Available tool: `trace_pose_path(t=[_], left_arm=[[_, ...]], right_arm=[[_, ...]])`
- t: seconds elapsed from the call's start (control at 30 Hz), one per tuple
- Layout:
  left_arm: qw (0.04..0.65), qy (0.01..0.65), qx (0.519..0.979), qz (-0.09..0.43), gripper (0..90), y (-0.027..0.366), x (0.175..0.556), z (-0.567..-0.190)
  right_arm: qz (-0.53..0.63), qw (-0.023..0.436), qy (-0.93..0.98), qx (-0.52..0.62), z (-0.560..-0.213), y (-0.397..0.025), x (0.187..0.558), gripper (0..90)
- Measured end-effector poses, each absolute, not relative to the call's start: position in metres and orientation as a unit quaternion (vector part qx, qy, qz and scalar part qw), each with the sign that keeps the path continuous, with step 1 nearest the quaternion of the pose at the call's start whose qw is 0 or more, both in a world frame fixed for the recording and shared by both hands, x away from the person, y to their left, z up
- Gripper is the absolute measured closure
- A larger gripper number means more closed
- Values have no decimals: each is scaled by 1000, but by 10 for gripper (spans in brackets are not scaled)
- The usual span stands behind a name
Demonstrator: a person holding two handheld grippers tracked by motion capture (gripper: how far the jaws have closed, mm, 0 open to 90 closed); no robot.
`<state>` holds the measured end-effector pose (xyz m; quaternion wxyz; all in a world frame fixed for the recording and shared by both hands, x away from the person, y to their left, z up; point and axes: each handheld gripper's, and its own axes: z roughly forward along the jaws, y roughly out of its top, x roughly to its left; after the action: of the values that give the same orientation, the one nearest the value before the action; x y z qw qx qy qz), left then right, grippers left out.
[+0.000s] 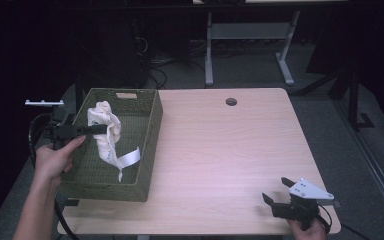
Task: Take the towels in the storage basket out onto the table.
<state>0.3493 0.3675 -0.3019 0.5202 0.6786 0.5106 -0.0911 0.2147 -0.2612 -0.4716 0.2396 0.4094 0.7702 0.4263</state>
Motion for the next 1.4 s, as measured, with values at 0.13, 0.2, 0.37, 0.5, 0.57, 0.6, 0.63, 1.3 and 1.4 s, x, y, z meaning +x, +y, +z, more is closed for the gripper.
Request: trace_pose_path(t=[0.13,0.2,0.37,0.5,0.57,0.6,0.63,1.3,1.4], left_arm=[[531,502,675,-105,733,362,349,-299],[536,494,675,-111,733,358,349,-297],[540,481,680,-123,732,349,350,-293],[535,473,688,-131,732,338,352,-291],[533,468,692,-134,732,333,352,-291],[532,466,694,-136,731,330,353,-291],[530,464,696,-137,731,327,354,-291],[525,435,713,-161,729,282,362,-291],[527,429,716,-161,729,277,363,-290]], right_arm=[[427,241,769,411,-471,-262,214,140],[427,240,769,411,-471,-262,214,140],[426,240,770,410,-471,-262,214,140],[427,240,769,410,-471,-262,214,140],[427,240,769,410,-471,-262,214,140],[428,240,769,410,-471,-262,214,140],[428,240,769,410,-471,-262,214,140],[430,241,768,409,-470,-262,214,140],[431,241,768,408,-470,-263,214,140]])
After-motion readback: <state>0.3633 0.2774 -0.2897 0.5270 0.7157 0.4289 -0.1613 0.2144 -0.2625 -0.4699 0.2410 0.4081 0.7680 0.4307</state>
